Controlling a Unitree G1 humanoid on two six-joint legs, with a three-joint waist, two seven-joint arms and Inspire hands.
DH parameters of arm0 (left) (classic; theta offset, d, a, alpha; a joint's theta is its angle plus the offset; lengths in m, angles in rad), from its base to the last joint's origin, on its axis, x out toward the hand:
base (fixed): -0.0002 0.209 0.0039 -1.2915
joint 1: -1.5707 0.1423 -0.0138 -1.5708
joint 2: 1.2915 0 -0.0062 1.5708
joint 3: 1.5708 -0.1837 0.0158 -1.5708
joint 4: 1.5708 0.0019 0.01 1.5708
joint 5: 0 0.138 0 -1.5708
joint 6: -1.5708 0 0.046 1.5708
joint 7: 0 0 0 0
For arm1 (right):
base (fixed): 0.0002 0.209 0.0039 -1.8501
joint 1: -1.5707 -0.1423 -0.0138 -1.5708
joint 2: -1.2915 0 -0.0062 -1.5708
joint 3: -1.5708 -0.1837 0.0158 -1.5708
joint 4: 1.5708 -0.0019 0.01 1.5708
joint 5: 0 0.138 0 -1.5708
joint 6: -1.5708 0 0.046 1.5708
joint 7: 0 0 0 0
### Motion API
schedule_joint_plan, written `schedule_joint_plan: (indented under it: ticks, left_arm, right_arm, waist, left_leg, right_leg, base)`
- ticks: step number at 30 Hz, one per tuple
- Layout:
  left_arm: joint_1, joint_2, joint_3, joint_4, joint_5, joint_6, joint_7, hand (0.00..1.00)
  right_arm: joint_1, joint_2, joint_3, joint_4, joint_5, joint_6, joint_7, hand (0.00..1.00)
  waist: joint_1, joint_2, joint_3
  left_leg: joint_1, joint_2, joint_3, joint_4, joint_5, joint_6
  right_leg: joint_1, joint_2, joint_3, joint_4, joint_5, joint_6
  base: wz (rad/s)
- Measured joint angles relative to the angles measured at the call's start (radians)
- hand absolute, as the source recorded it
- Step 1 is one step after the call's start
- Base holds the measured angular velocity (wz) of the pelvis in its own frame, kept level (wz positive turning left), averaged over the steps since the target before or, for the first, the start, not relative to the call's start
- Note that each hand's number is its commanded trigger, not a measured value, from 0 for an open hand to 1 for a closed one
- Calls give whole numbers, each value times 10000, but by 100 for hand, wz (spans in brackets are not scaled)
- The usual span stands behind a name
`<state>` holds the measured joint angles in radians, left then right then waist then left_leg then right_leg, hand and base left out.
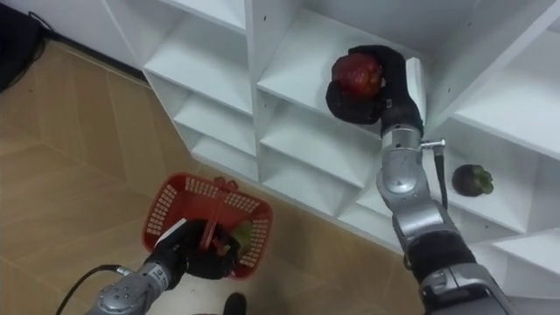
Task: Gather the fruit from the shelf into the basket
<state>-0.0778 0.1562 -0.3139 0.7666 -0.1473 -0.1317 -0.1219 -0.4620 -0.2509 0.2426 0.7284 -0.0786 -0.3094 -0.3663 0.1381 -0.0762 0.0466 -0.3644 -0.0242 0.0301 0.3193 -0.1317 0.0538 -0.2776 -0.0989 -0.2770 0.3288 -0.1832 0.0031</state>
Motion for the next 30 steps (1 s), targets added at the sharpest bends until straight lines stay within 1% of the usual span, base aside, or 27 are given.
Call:
schedule_joint_plan:
  ticks: [2,3,5,6,7,8,9,10,11,13,15,17,18,19,20,22,25,29,30]
  left_arm:
    - [-13,-65,9,-6,1,-1,98,100]
    - [-15,-95,9,-12,4,-1,119,100]
    - [-11,-207,-11,-13,-41,-1,181,100]
    - [-8,-255,-15,-8,-80,-1,267,100]
    - [-5,-333,-15,-7,-107,-4,299,100]
    - [3,-355,-14,-8,-111,-4,305,100]
    - [5,-392,-6,-8,-111,-8,306,100]
    - [5,-453,61,-7,-111,-42,309,100]
    - [8,-477,105,-6,-111,-65,315,100]
    - [21,-508,188,-6,-125,-184,316,100]
    - [21,-525,187,-9,-117,-300,325,100]
    - [27,-532,200,-9,-108,-304,330,100]
    - [26,-525,255,-9,-102,-304,330,100]
    - [27,-519,269,-10,-105,-305,335,100]
    - [27,-519,269,-10,-106,-307,335,100]
    - [28,-533,268,-33,-104,-325,334,100]
    - [43,-534,259,-78,-119,-392,313,100]
    - [41,-500,261,-82,-171,-417,308,100]
    - [51,-513,258,-108,-181,-417,306,100]
  right_arm:
    - [251,37,108,-307,-150,-56,58,100]
    - [547,102,120,-667,-152,-42,121,100]
    - [1026,206,185,-1180,-145,-39,114,100]
    - [1285,207,210,-1431,-146,-35,120,100]
    - [1487,212,204,-1612,-146,-25,168,100]
    - [1561,223,206,-1662,-146,-29,201,100]
    - [1730,256,208,-1792,-150,-30,276,100]
    - [1867,310,205,-1915,-154,-30,351,100]
    - [1923,352,206,-1948,-155,-42,386,100]
    - [2056,578,207,-2062,-547,-48,432,100]
    - [2269,665,311,-2357,-595,-25,456,100]
    - [2593,721,360,-2721,-818,-19,570,100]
    - [2882,707,411,-3076,-885,36,745,100]
    - [3204,663,522,-3244,-894,58,984,100]
    - [3368,663,590,-3276,-900,78,1117,100]
    - [3796,667,893,-3291,-1008,292,1579,100]
    - [4142,680,913,-3283,-1051,394,1994,100]
    - [4203,670,908,-3257,-1121,418,2368,100]
    - [4204,680,908,-3154,-1153,418,2485,100]
  waist:
    - [-8,38,-24]
    - [-19,65,-46]
    - [-32,138,-99]
    - [-37,209,-148]
    - [-34,260,-179]
    - [-33,277,-195]
    - [-65,313,-251]
    - [-115,330,-269]
    - [-140,330,-269]
    - [-283,326,-271]
    - [-376,321,-273]
    - [-495,321,-273]
    - [-536,294,-287]
    - [-547,247,-318]
    - [-538,227,-331]
    - [-534,206,-345]
    - [-554,204,-345]
    - [-657,207,-343]
    - [-736,208,-343]
  left_leg:
    - [2,14,38,-16,0,0]
    - [1,27,61,-15,-1,-1]
    - [1,36,65,-15,-2,-3]
    - [9,36,78,-23,-2,-3]
    - [65,37,115,-67,-2,-4]
    - [106,42,138,-93,-1,-4]
    - [130,50,155,-107,-1,-5]
    - [171,56,179,-127,3,-11]
    - [200,64,203,-138,4,-12]
    - [264,89,275,-161,4,-14]
    - [247,108,354,-153,1,-17]
    - [218,118,406,-123,-5,-25]
    - [186,119,411,-124,-5,-25]
    - [175,121,432,-139,-4,-26]
    - [176,124,449,-144,-4,-26]
    - [128,127,498,-156,-4,-25]
    - [68,125,500,-151,-3,-22]
    - [63,130,488,-151,-4,-23]
    - [63,130,480,-146,-4,-23]
  right_leg:
    - [-31,10,34,-1,5,-2]
    - [-35,22,51,-2,8,-6]
    - [-31,33,50,-8,13,-10]
    - [-27,32,51,-10,15,-10]
    - [-1,31,57,-10,15,-10]
    - [18,31,71,-10,15,-10]
    - [29,34,81,-10,16,-11]
    - [47,35,93,-6,16,-11]
    - [59,41,122,-5,16,-13]
    - [87,71,222,-4,21,-21]
    - [52,86,258,-1,26,-29]
    - [28,95,291,-5,26,-30]
    - [-16,101,318,-9,26,-30]
    - [-47,107,369,-11,26,-31]
    - [-57,115,406,-13,26,-31]
    - [-160,128,545,-2,30,-23]
    - [-227,129,579,3,44,-14]
    - [-208,131,537,-20,47,-17]
    - [-196,130,517,-27,47,-17]
  base:
    - [-9]
    - [-3]
    - [0]
    - [-3]
    - [-6]
    - [-8]
    - [-6]
    - [-6]
    - [-9]
    - [-9]
    - [-7]
    - [-3]
    - [0]
    - [-5]
    - [-8]
    - [-12]
    - [-3]
    - [1]
    - [4]
